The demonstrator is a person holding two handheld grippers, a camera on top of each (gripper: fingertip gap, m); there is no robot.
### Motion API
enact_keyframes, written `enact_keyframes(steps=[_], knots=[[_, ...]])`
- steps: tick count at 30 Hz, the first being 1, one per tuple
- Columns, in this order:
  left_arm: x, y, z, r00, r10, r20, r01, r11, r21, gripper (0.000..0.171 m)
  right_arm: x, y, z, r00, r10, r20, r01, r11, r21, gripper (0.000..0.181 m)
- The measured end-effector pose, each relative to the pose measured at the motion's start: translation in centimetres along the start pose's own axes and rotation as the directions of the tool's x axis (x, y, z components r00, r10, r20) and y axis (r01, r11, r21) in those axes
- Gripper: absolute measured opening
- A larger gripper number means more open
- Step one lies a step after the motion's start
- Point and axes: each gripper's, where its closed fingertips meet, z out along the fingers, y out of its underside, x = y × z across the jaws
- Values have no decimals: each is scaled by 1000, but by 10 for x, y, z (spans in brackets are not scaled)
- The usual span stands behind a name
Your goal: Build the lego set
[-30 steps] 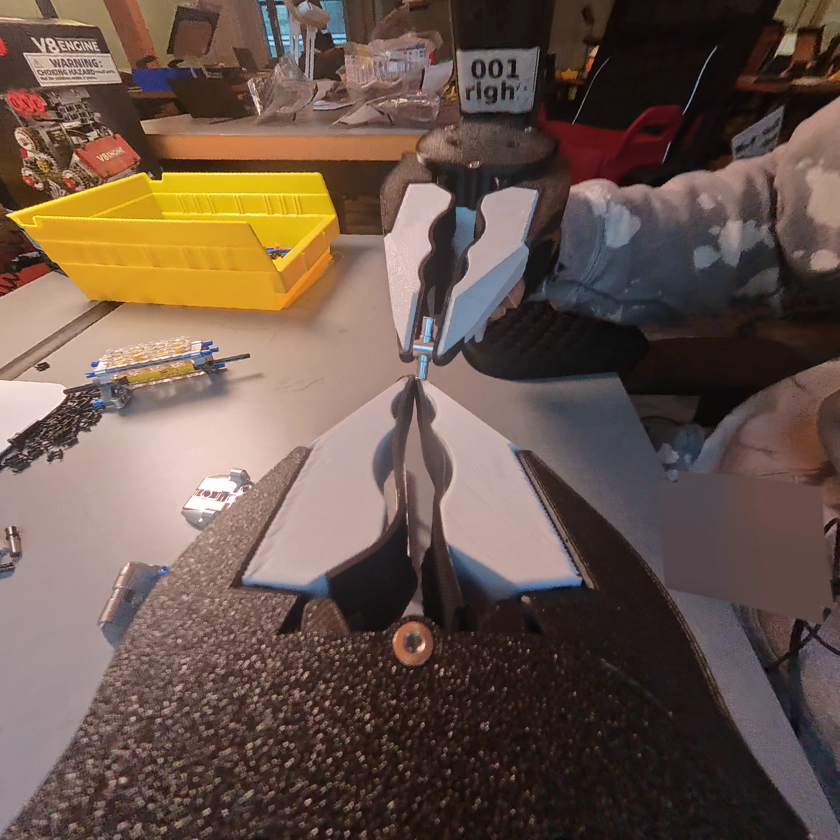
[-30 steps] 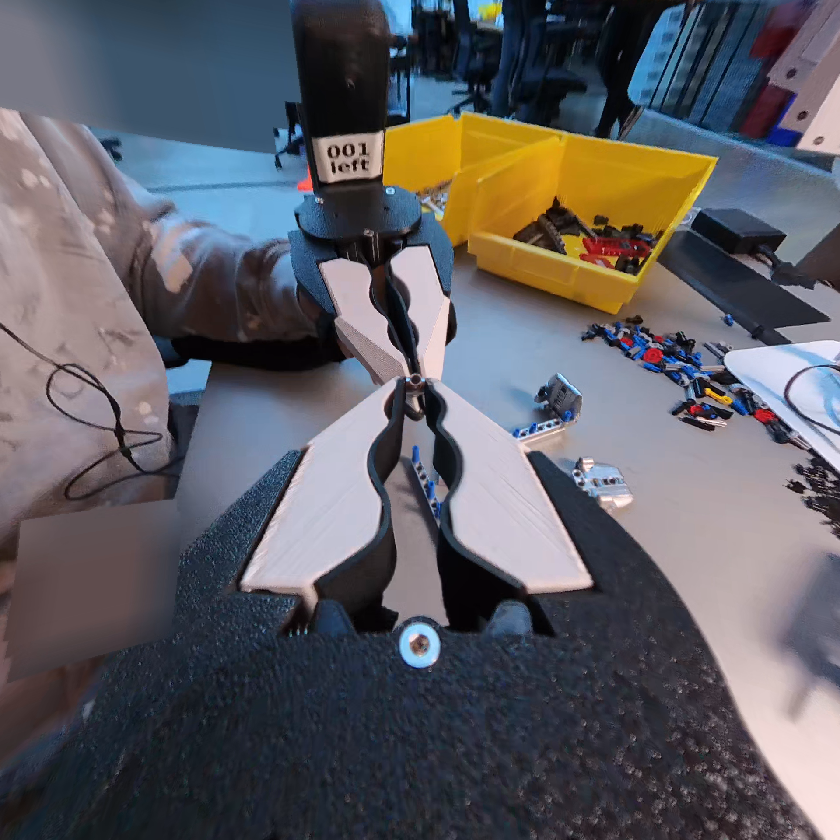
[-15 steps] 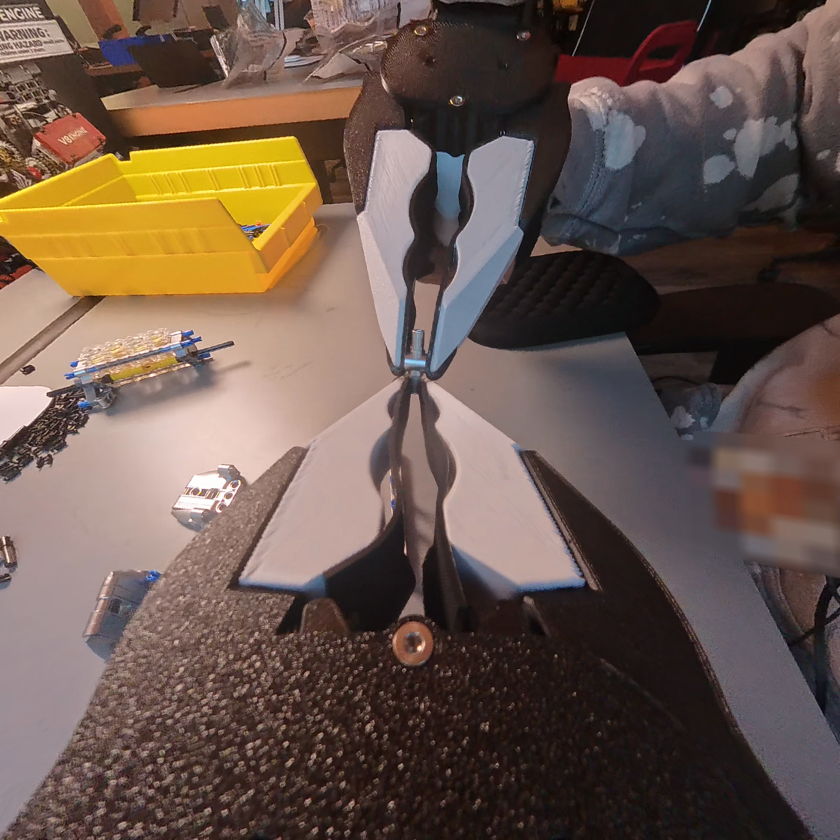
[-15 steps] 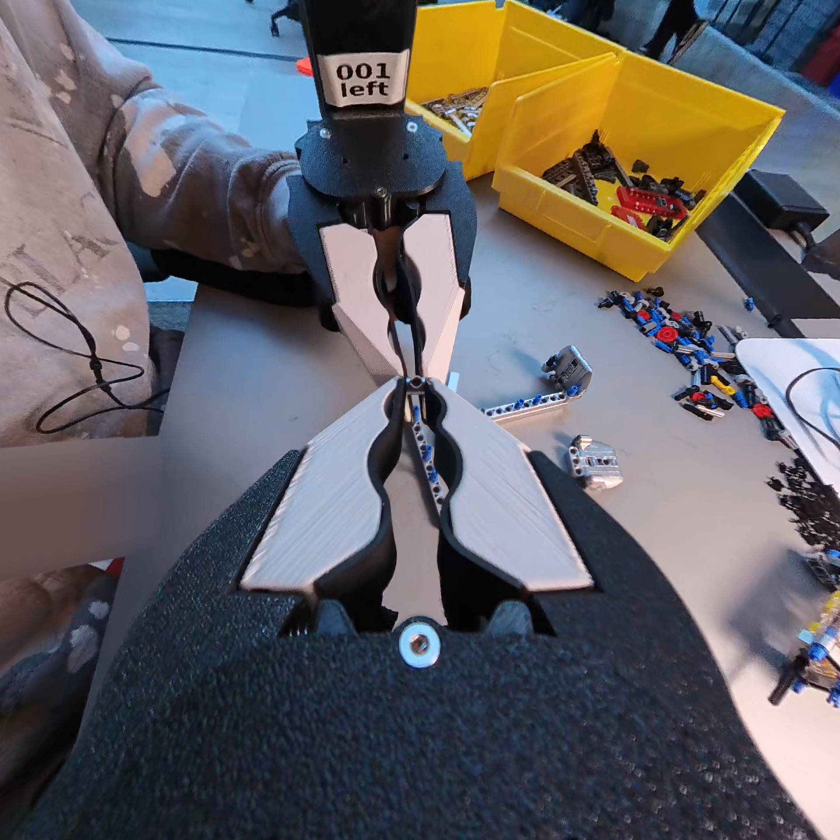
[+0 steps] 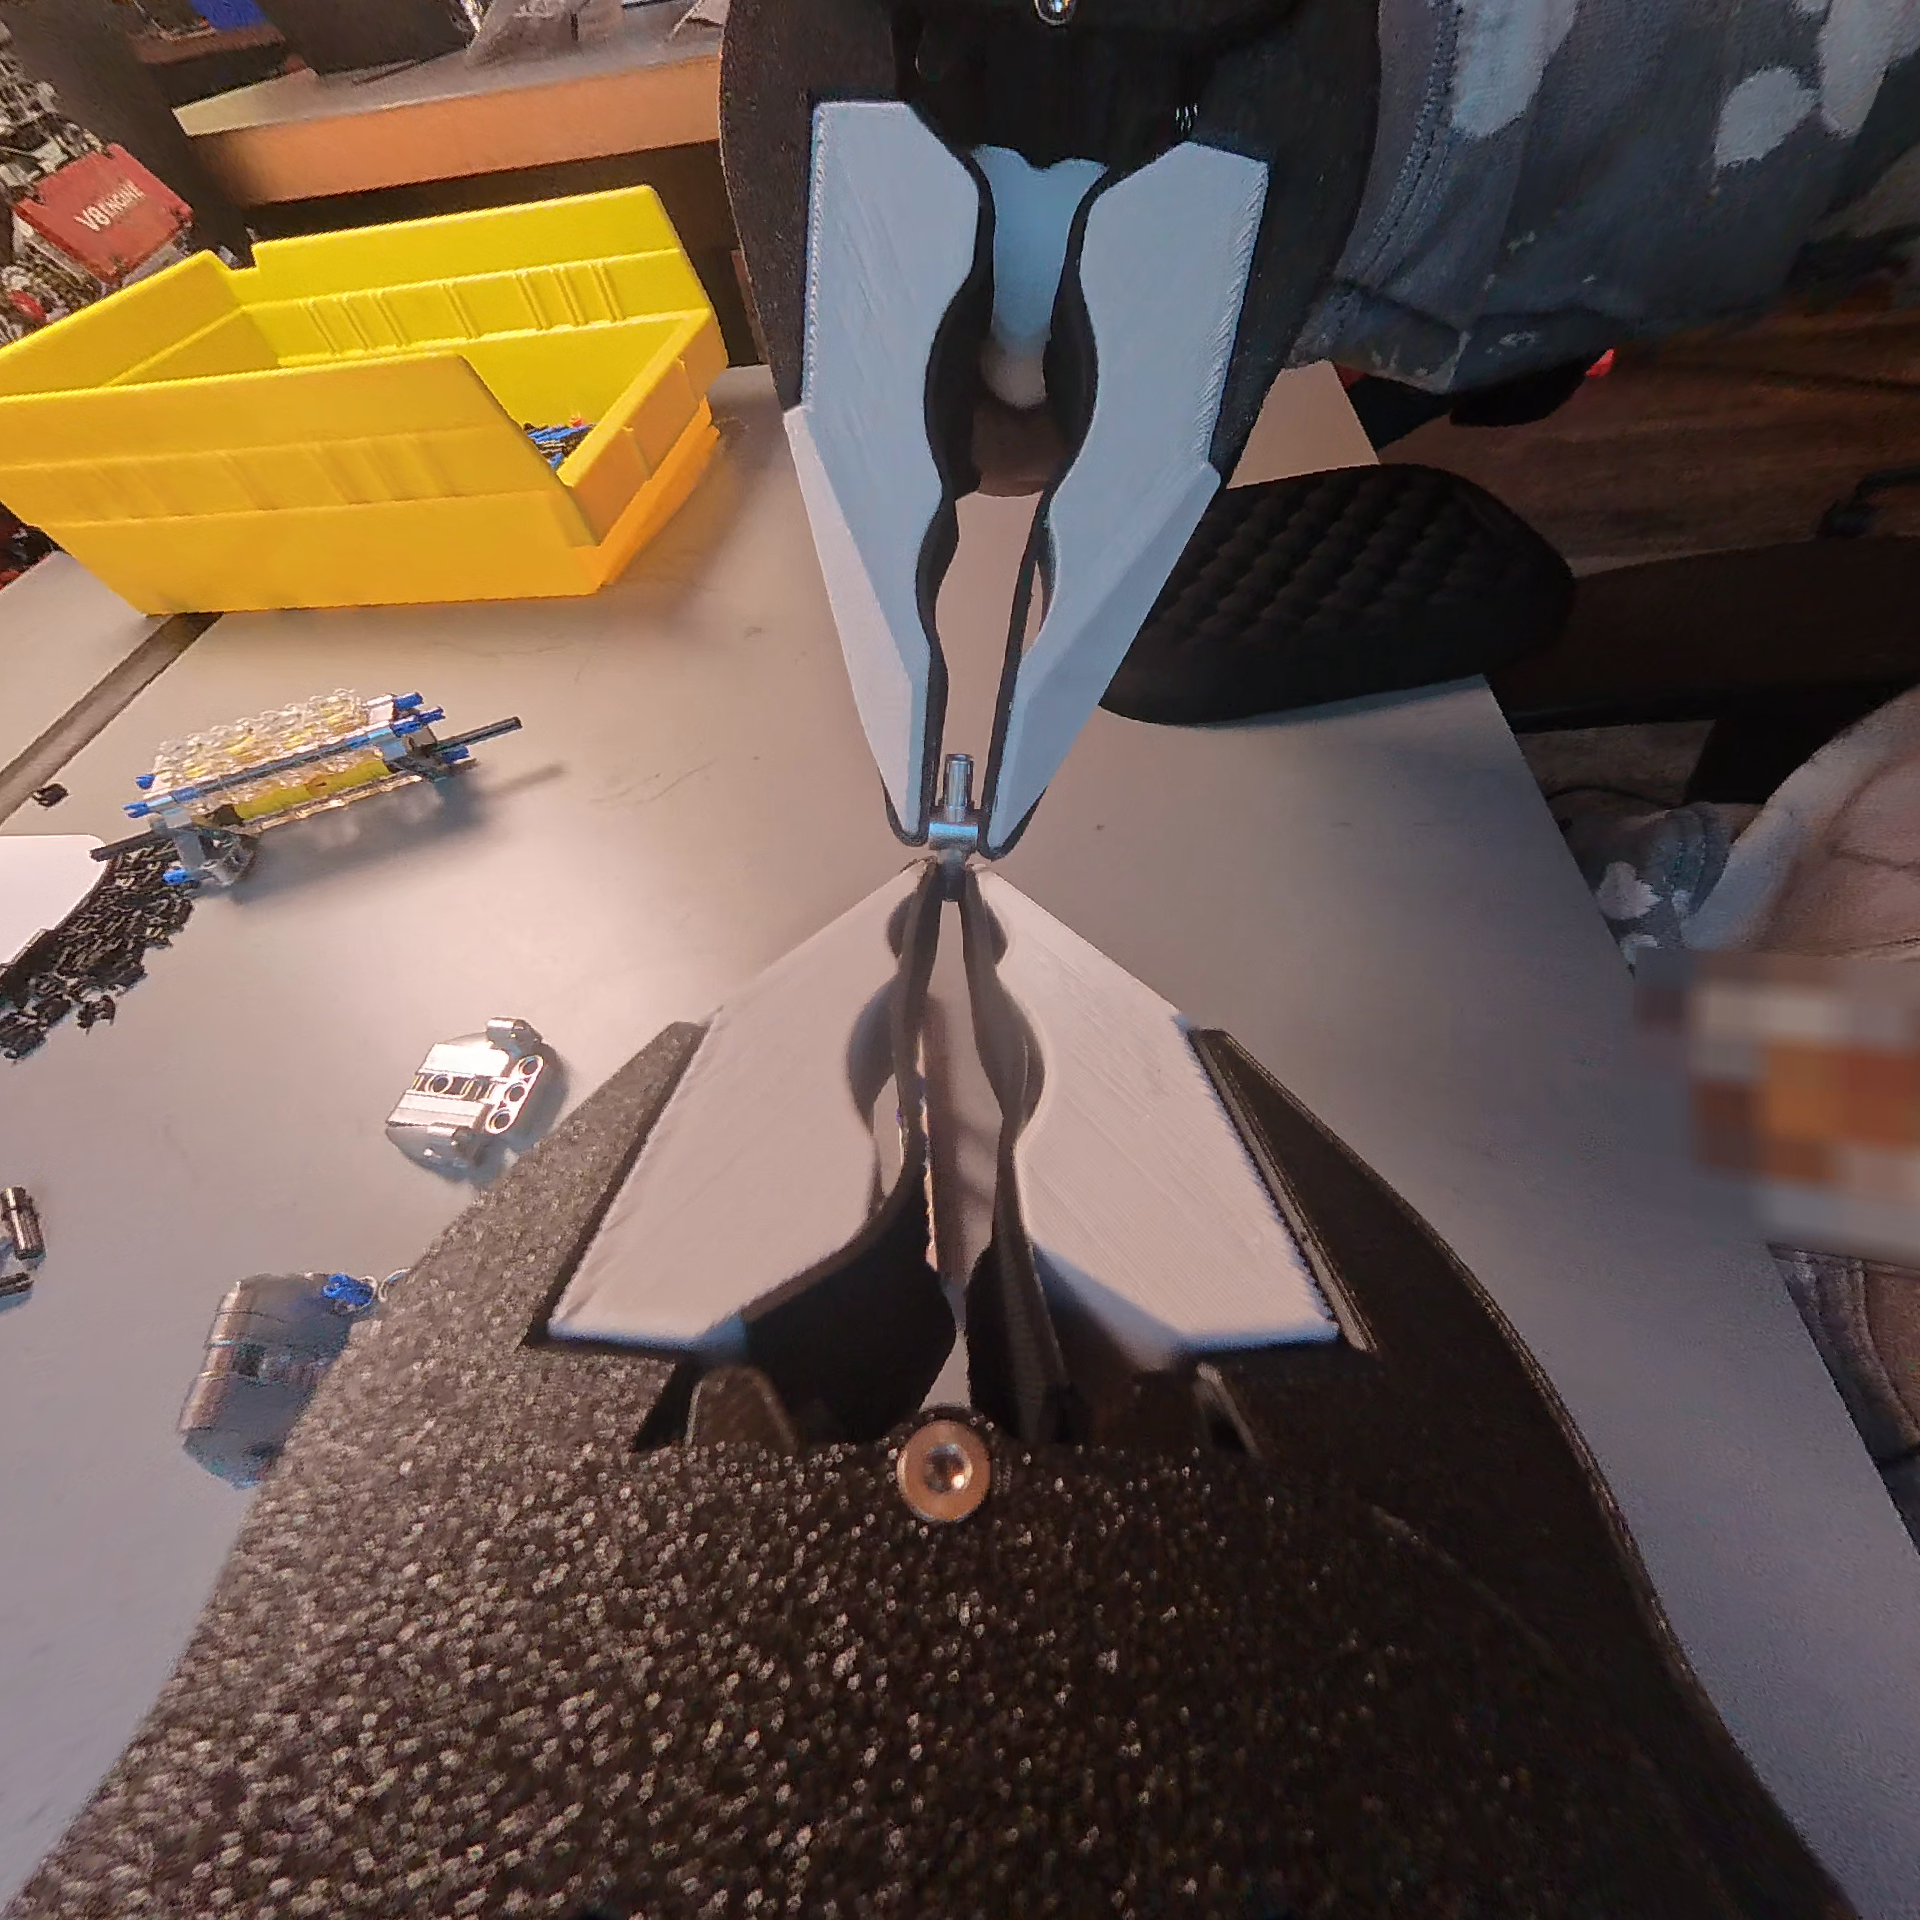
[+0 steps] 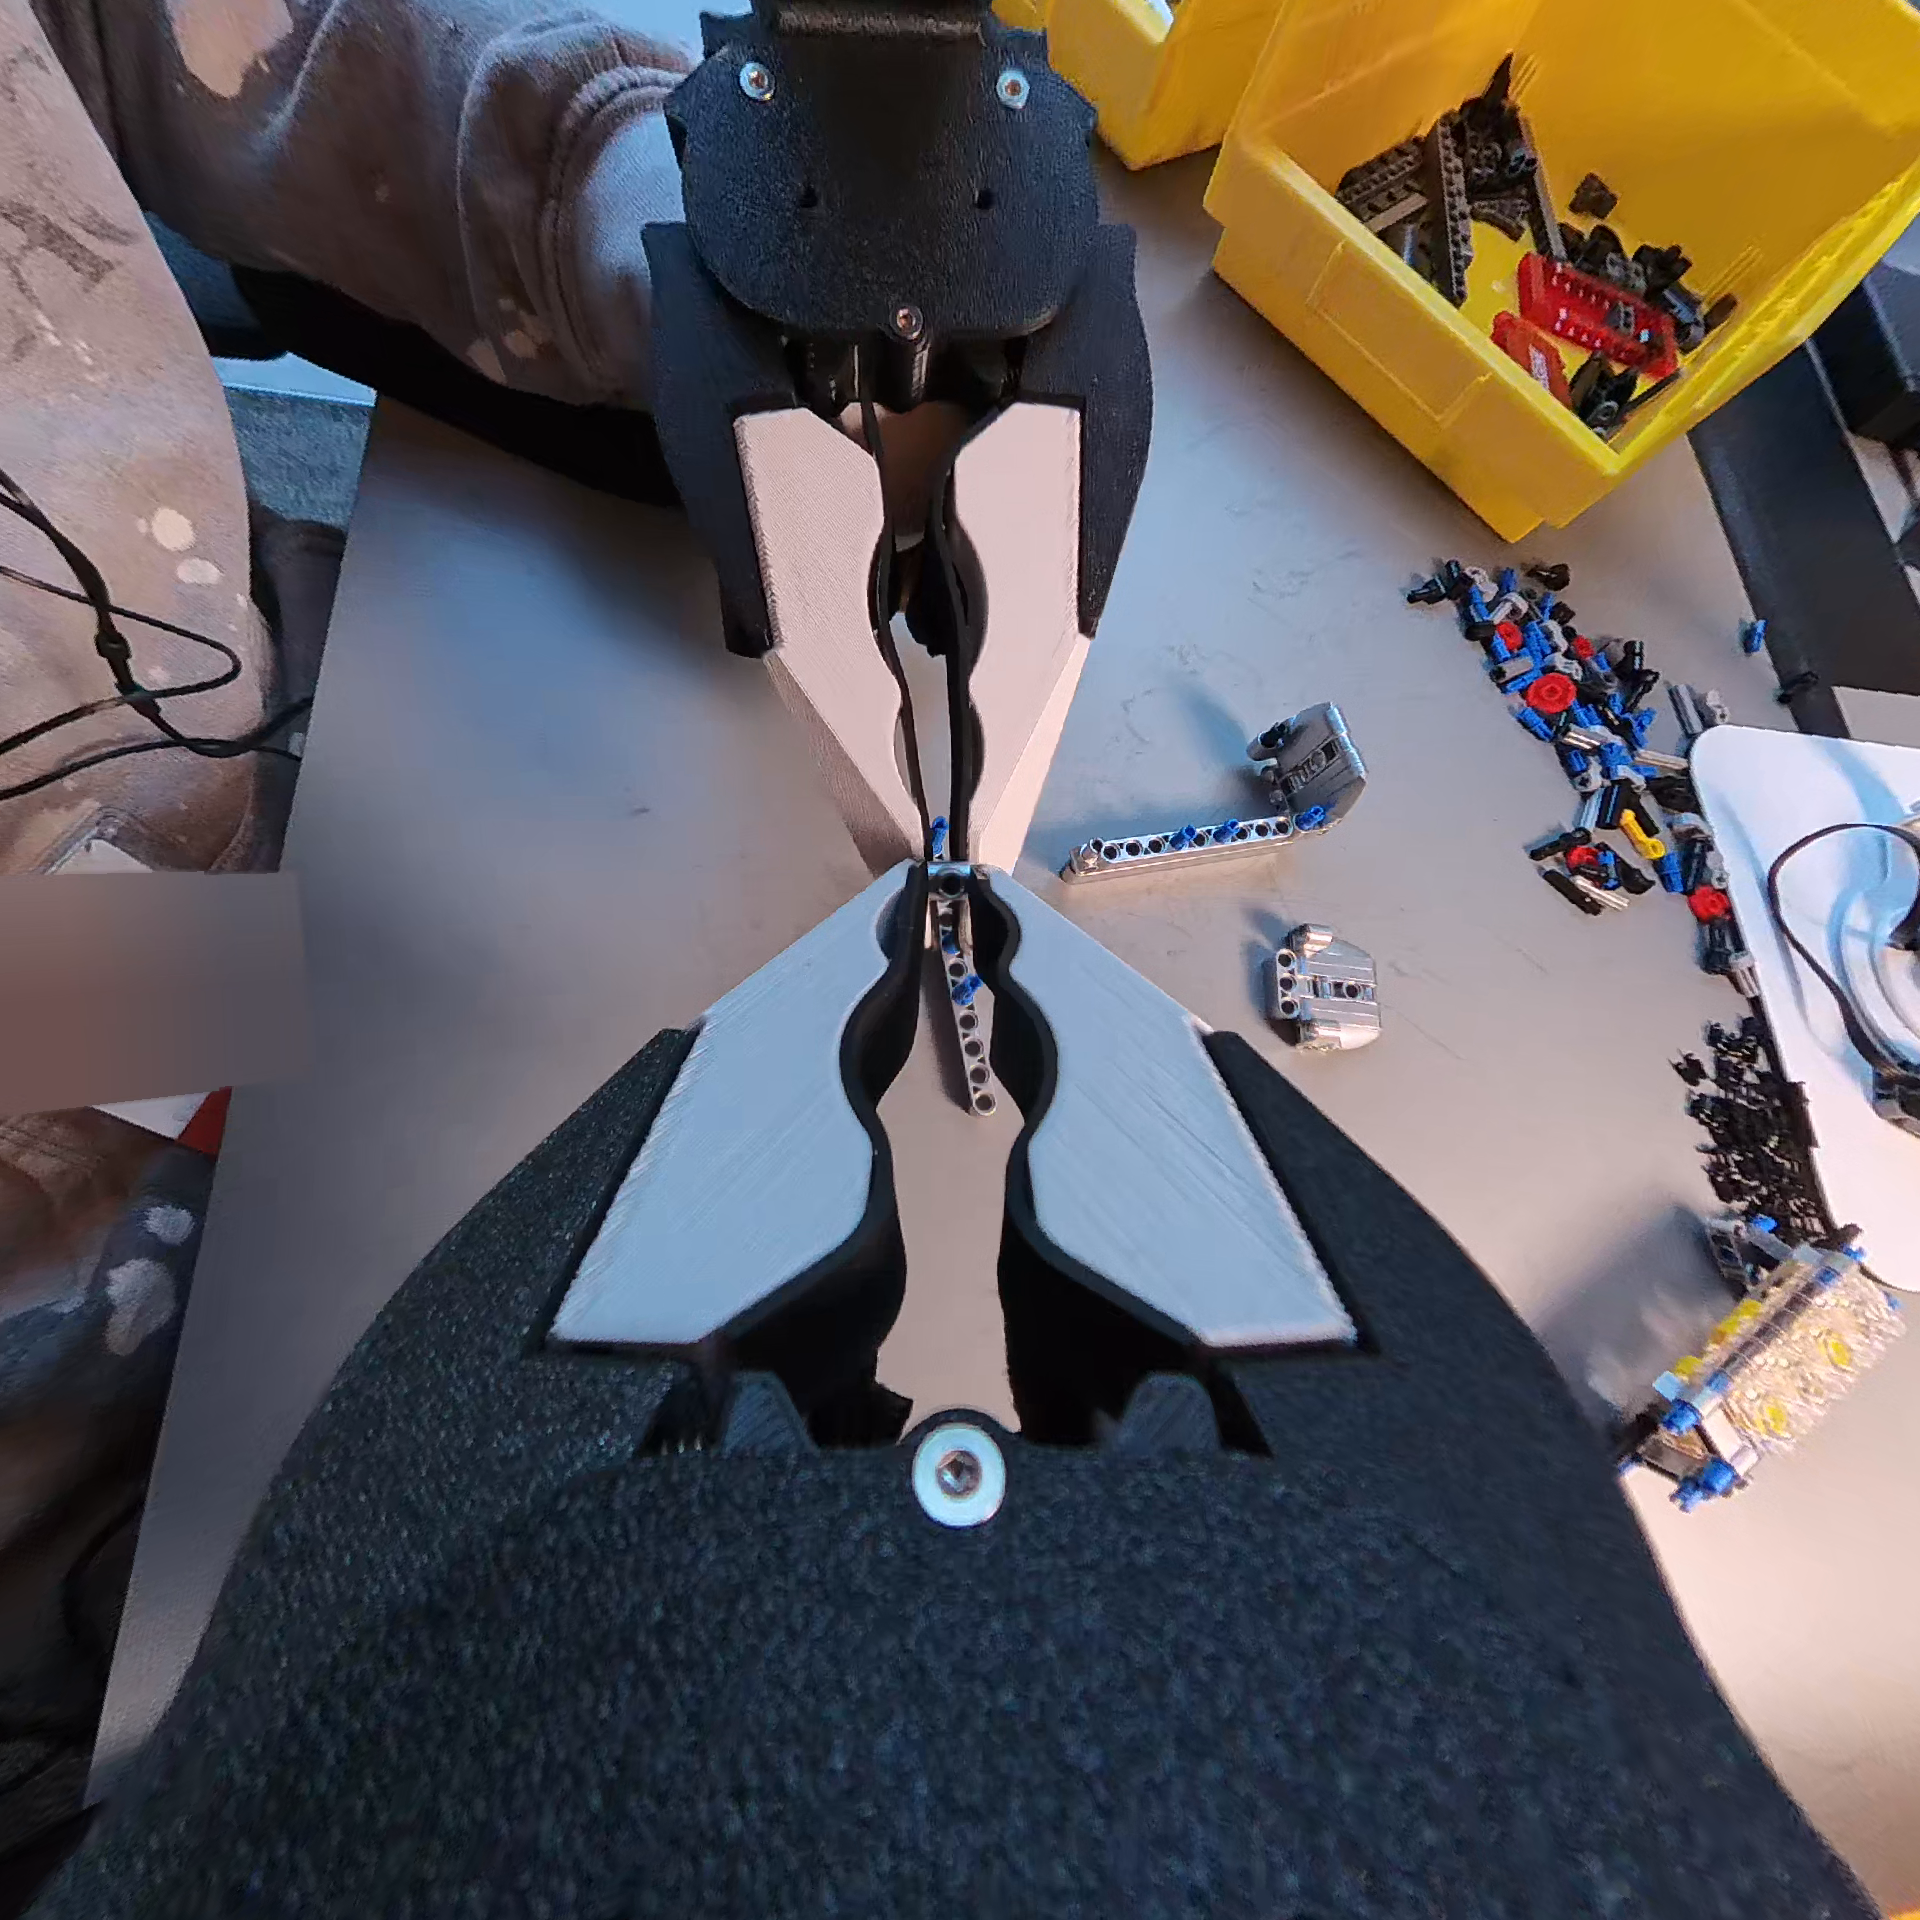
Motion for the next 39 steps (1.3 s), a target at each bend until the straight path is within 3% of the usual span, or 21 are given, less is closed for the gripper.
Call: enact_keyframes(steps=[4,8,11,15,22,39], knots=[[-3,13,4,1000,-25,7,26,998,-61,1,2,8,4,1000,-23,-12,22,996,-82,5],[-8,43,3,994,-111,-14,106,971,-217,21,19,38,4,999,32,-20,-35,981,-190,5],[-9,59,5,991,-136,-1,130,948,-292,22,16,66,13,995,99,23,-90,966,-241,5],[-10,73,9,993,-113,27,115,927,-357,17,11,79,23,987,153,42,-139,962,-236,5],[-9,79,12,992,-119,36,124,918,-378,6,10,86,27,973,224,56,-209,959,-193,6],[-9,79,13,984,-175,29,173,911,-373,5,11,84,30,969,239,60,-226,959,-170,6]])
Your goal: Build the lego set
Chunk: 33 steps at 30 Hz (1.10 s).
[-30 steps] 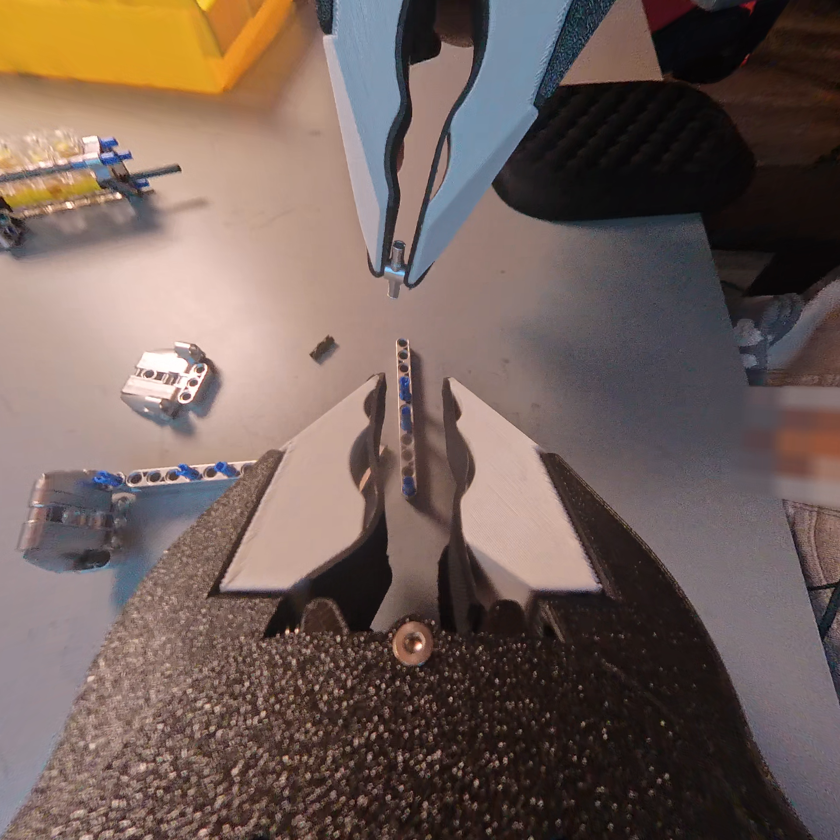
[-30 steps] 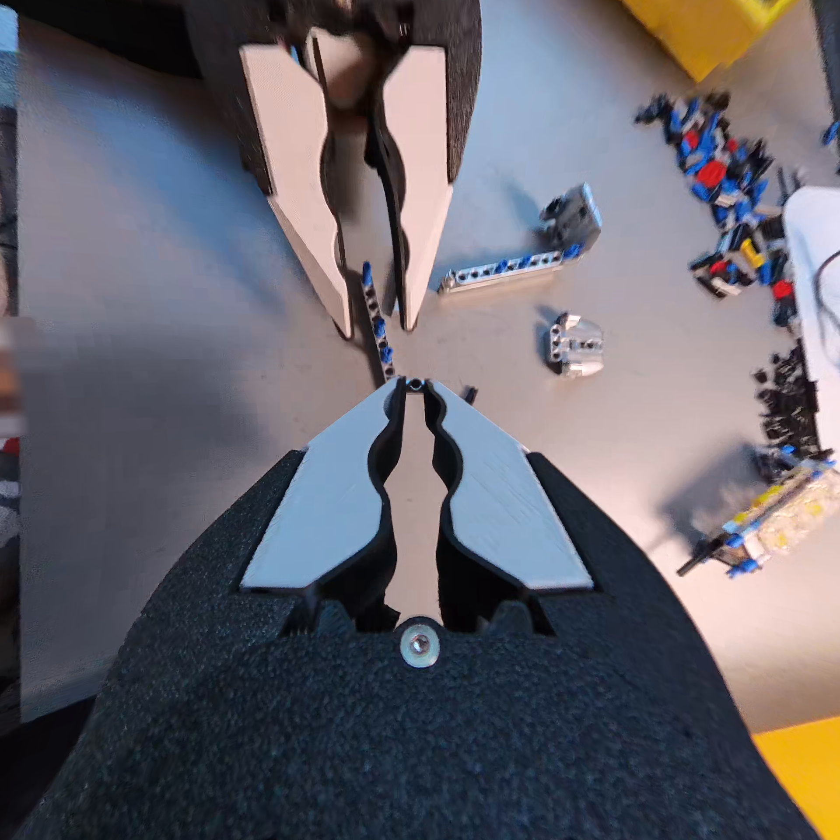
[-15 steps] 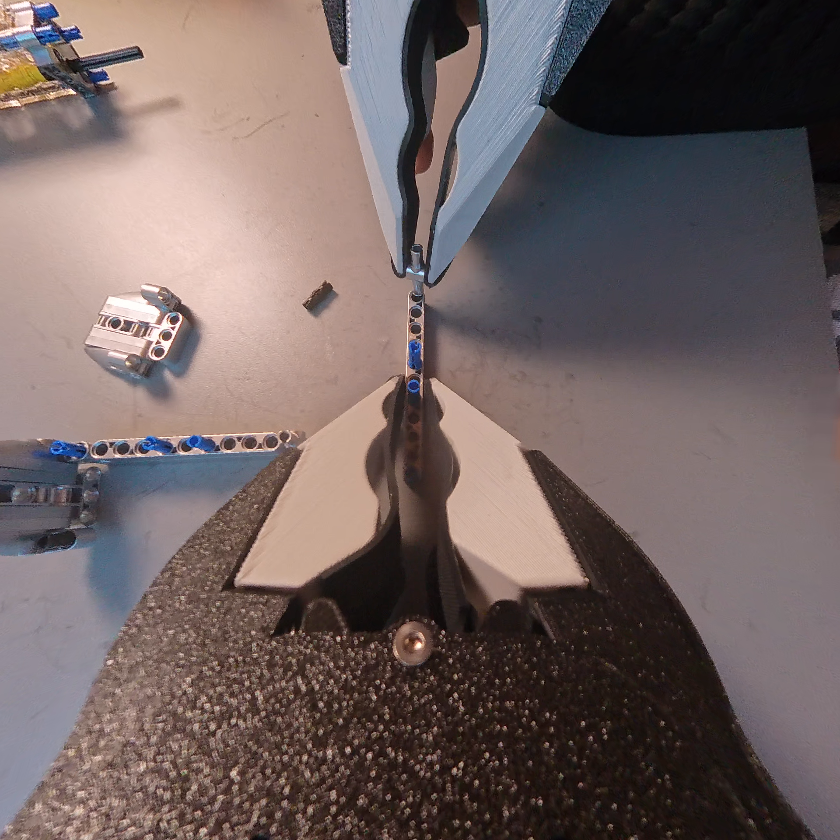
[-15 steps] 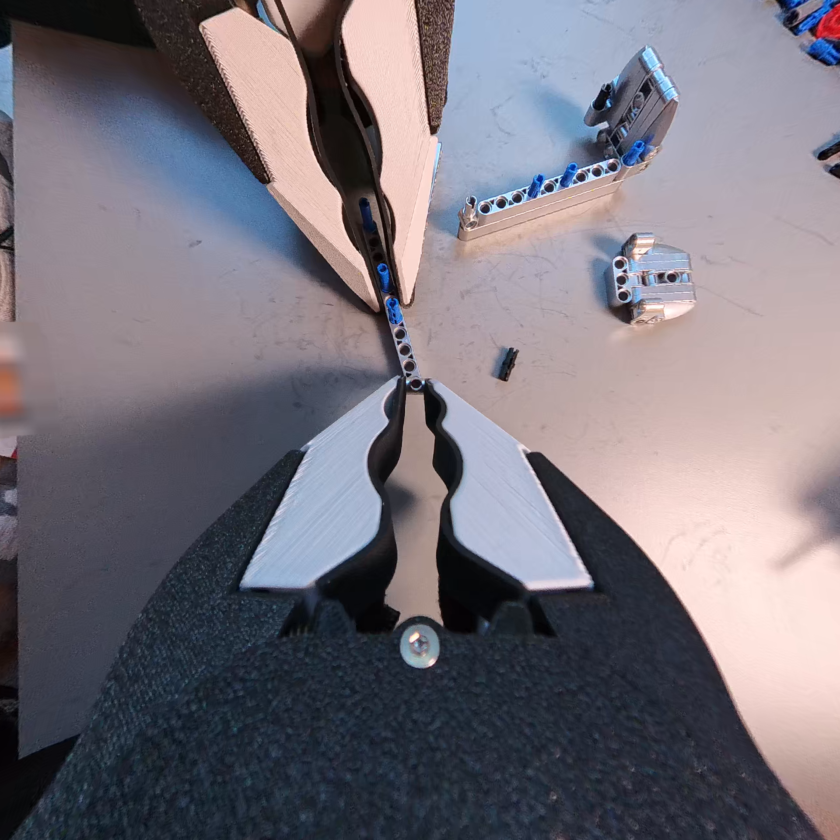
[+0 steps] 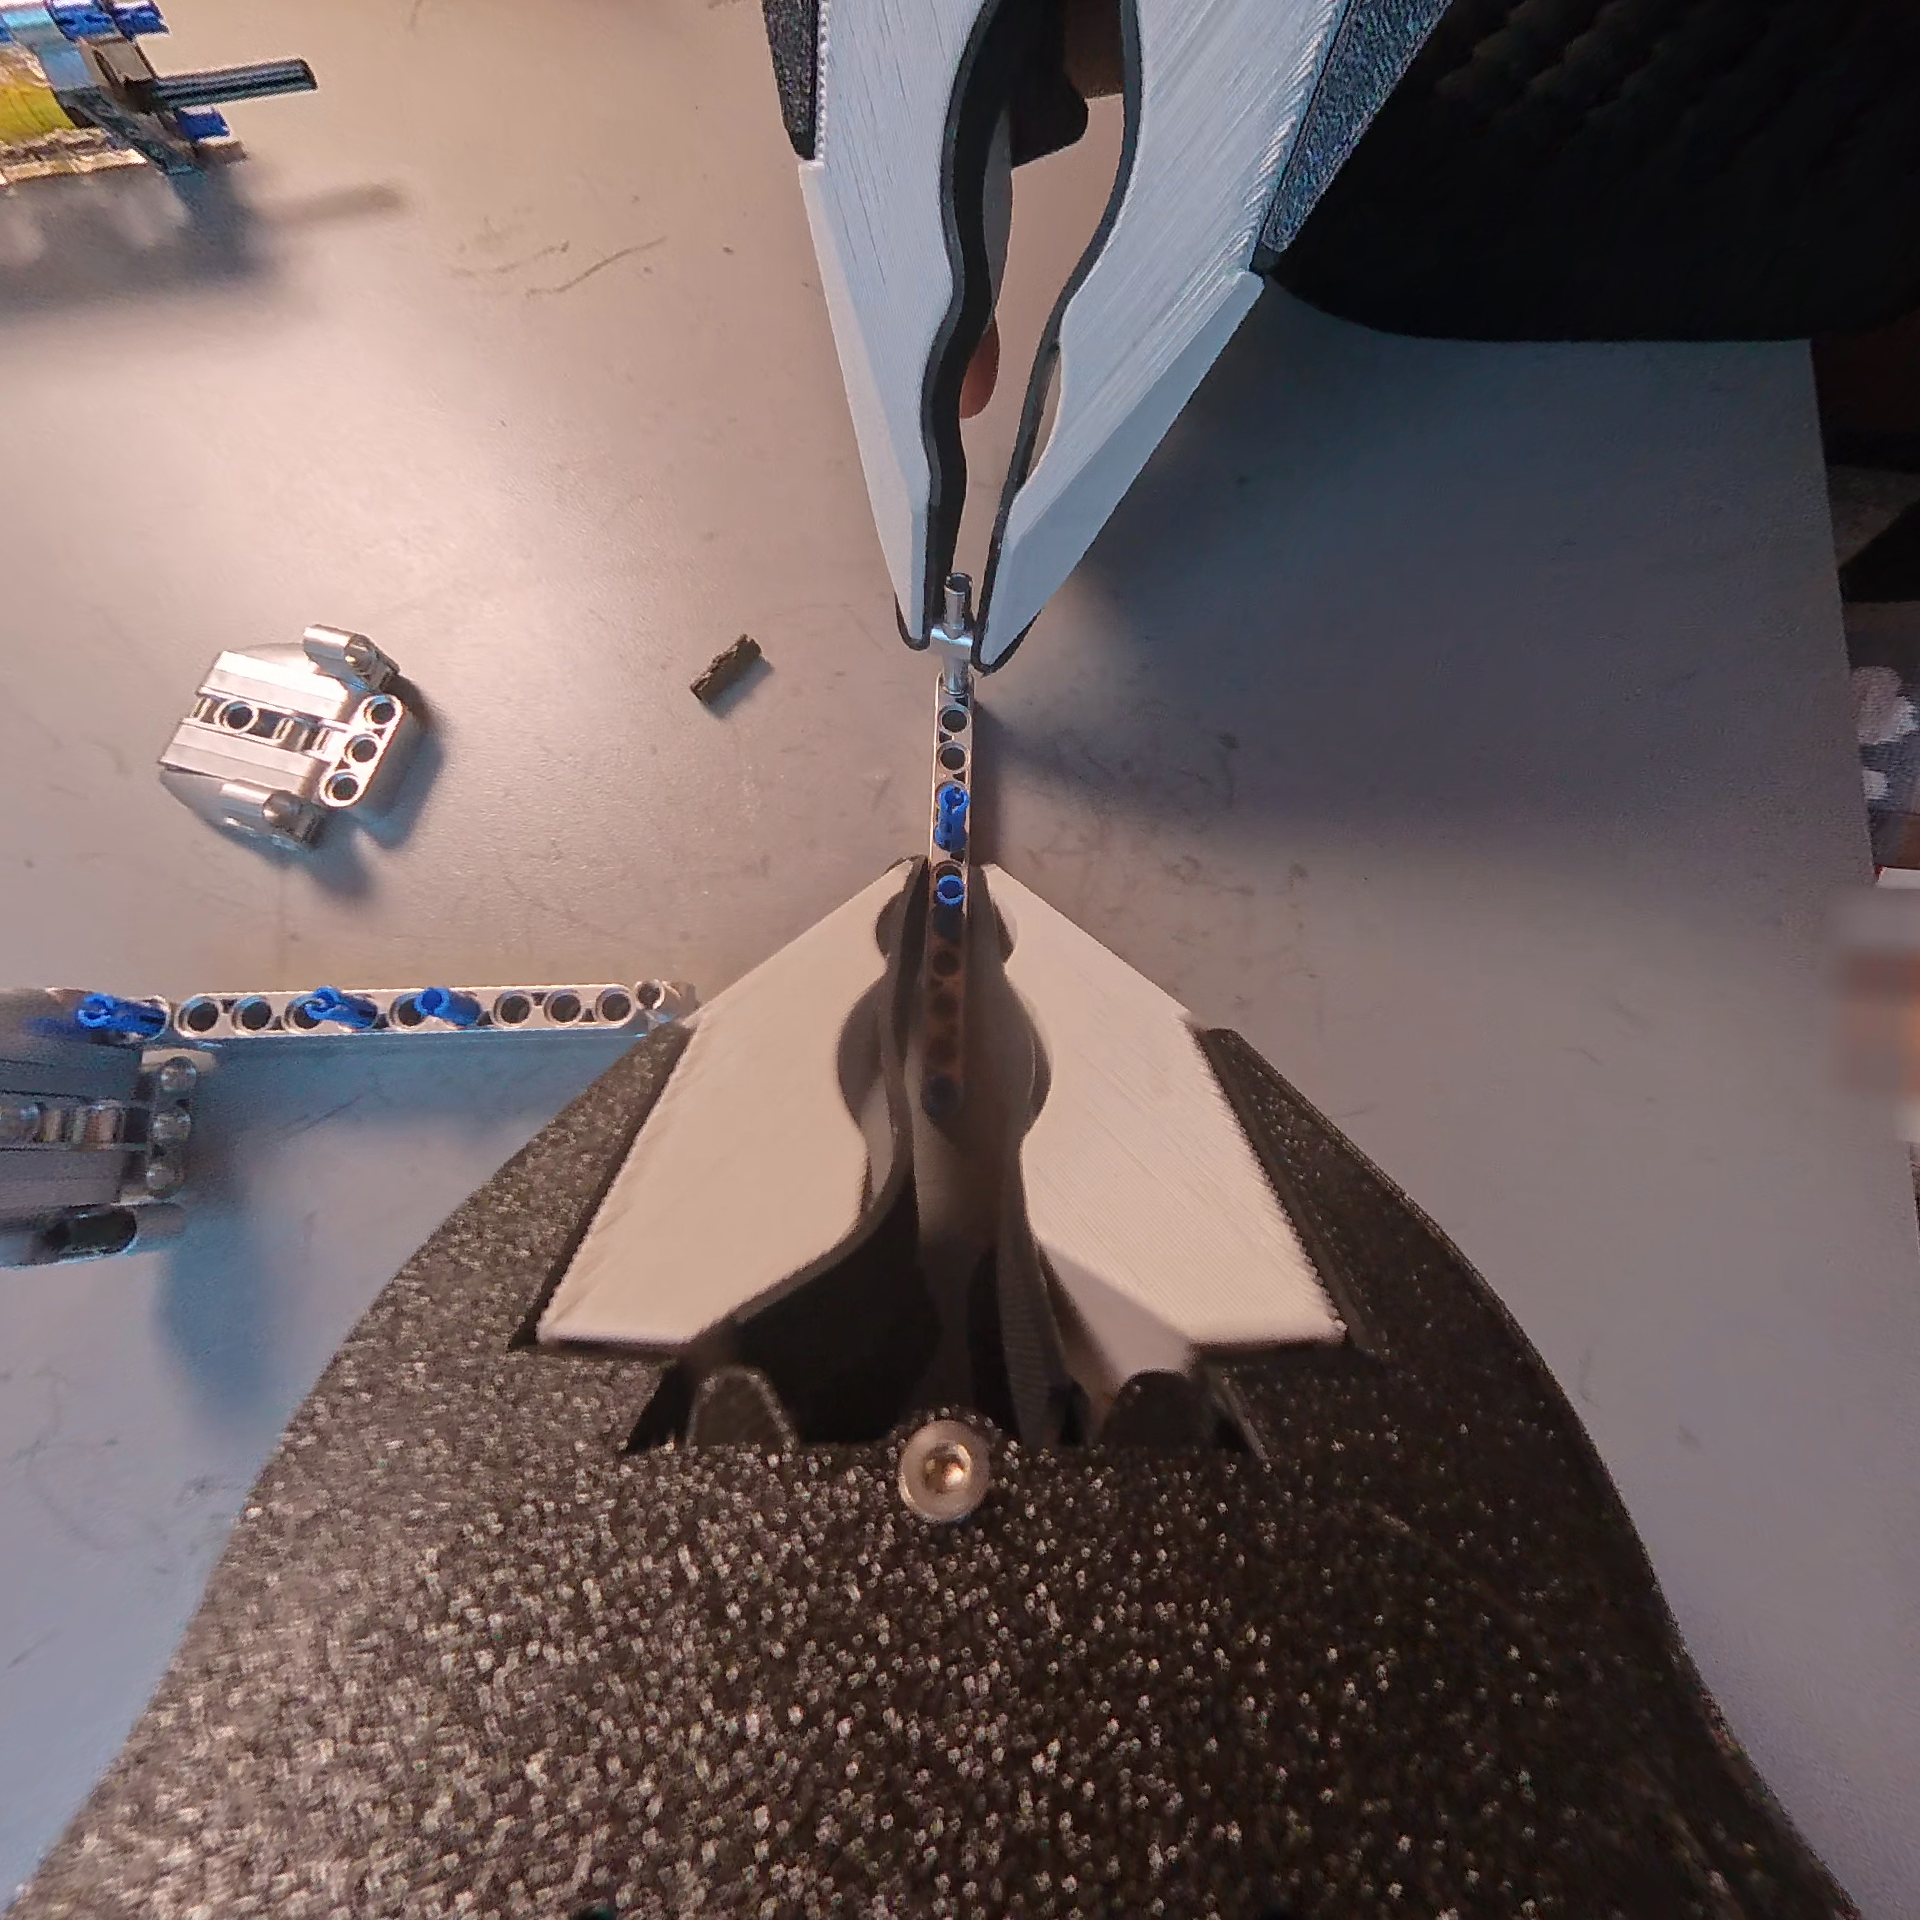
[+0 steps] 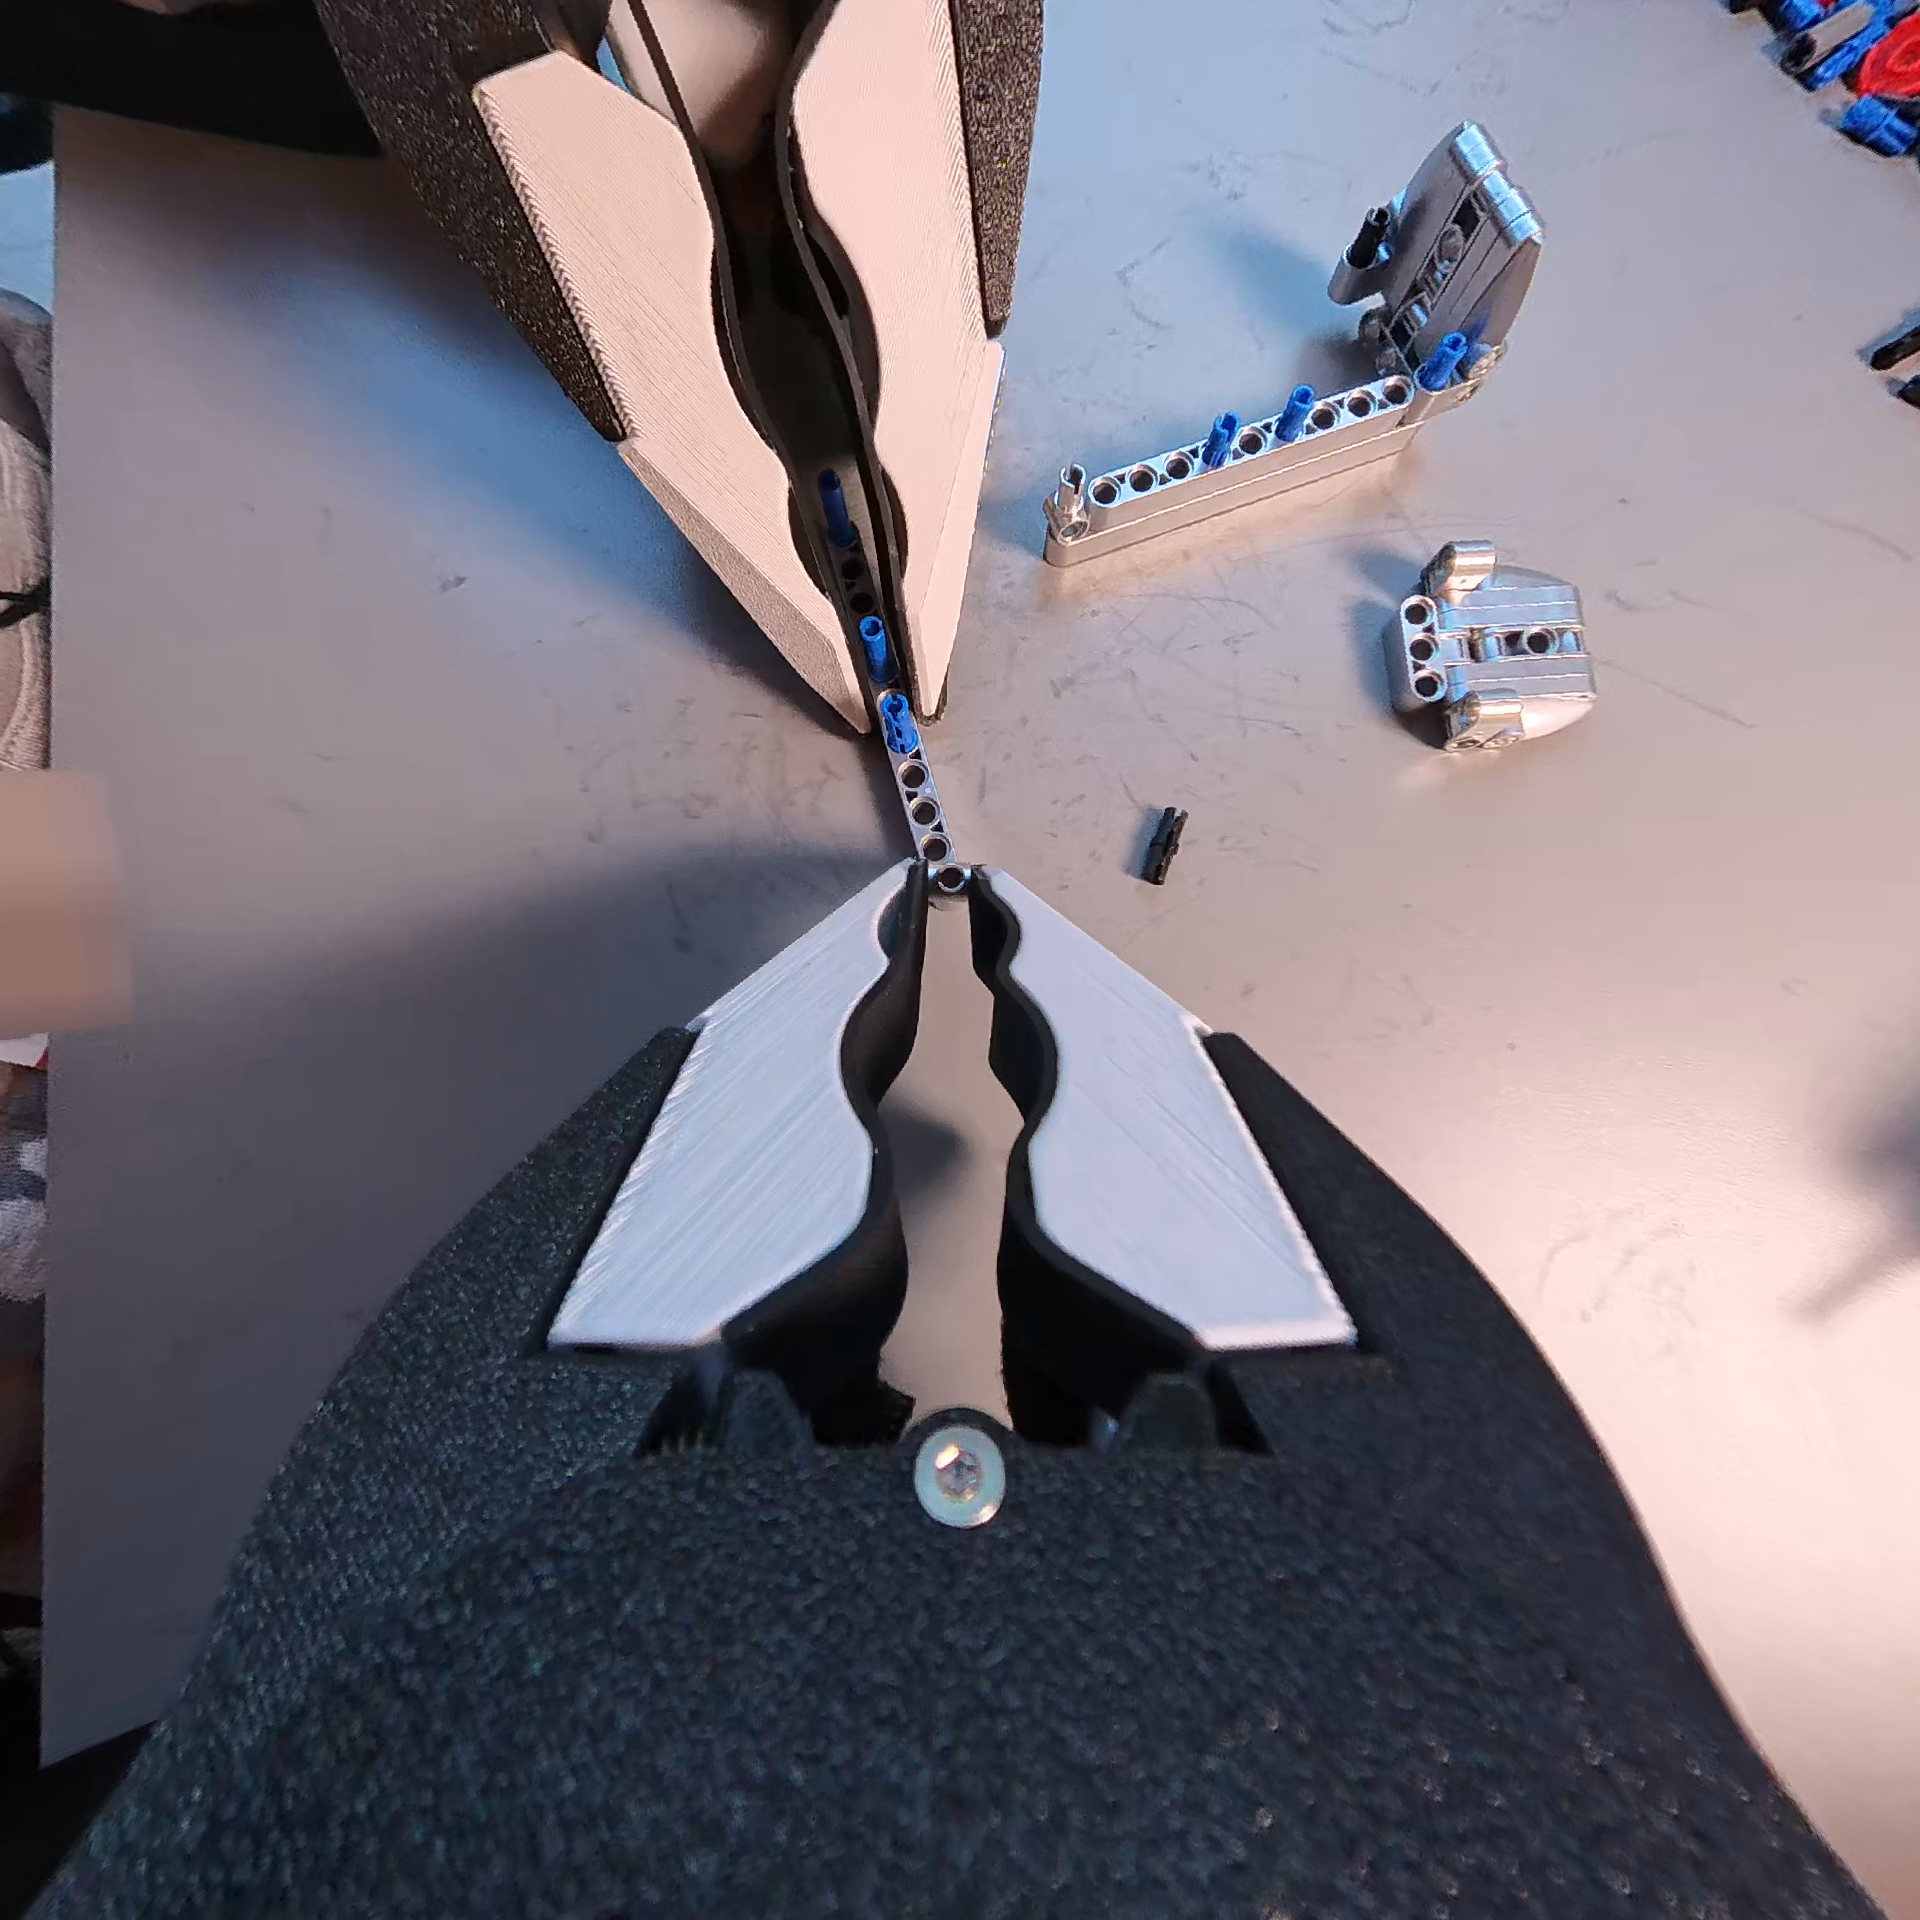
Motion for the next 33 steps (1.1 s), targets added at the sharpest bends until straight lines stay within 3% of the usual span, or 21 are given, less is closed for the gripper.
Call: enact_keyframes(steps=[12,33], knots=[[1,0,0,1000,-20,-4,20,1000,-1,5,0,-1,1,977,-209,-29,199,960,-195,5],[0,0,0,999,-50,4,50,999,-8,4,-1,0,2,982,-177,-63,162,968,-190,4]])
